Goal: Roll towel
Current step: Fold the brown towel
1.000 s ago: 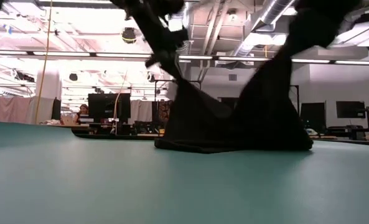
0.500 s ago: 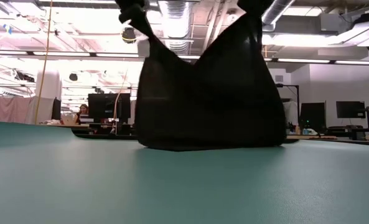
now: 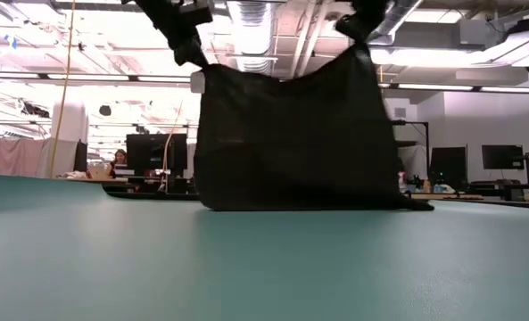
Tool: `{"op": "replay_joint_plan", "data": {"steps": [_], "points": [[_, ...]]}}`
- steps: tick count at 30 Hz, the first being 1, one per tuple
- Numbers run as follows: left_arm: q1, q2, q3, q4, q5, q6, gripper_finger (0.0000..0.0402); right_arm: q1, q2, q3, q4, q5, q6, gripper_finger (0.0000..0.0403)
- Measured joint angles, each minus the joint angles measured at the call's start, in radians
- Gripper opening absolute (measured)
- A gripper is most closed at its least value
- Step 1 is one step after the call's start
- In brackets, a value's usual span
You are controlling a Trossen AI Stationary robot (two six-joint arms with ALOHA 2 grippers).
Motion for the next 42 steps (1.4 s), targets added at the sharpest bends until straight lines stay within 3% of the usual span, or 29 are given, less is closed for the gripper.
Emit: {"op": "replay_joint_plan", "data": {"steps": [3, 7, 20, 29, 34, 42], "points": [[0.023, -0.005, 0.004, 0.076, 0.0, 0.032, 0.0, -0.076, 0.025, 0.0, 0.164, -0.1, -0.119, 0.0], [0.051, -0.021, 0.004, 0.083, 0.001, 0.072, 0.0, -0.131, 0.046, -0.001, 0.293, -0.145, -0.205, 0.0], [0.051, -0.021, 0.044, 0.175, -0.043, 0.176, 0.0, -0.138, 0.015, 0.0, 0.406, -0.062, -0.361, 0.0001], [0.049, -0.022, 0.123, 0.162, -0.053, 0.199, 0.0, -0.142, 0.0, 0.0, 0.416, -0.052, -0.351, 0.0001], [0.026, -0.021, 0.124, 0.045, -0.056, 0.177, 0.0, -0.105, 0.0, 0.0, 0.308, -0.055, -0.272, 0.0001], [-0.097, -0.066, 0.114, -0.306, -0.071, -0.025, 0.0, 0.071, 0.001, 0.0, -0.151, -0.055, 0.048, 0.0001]]}}
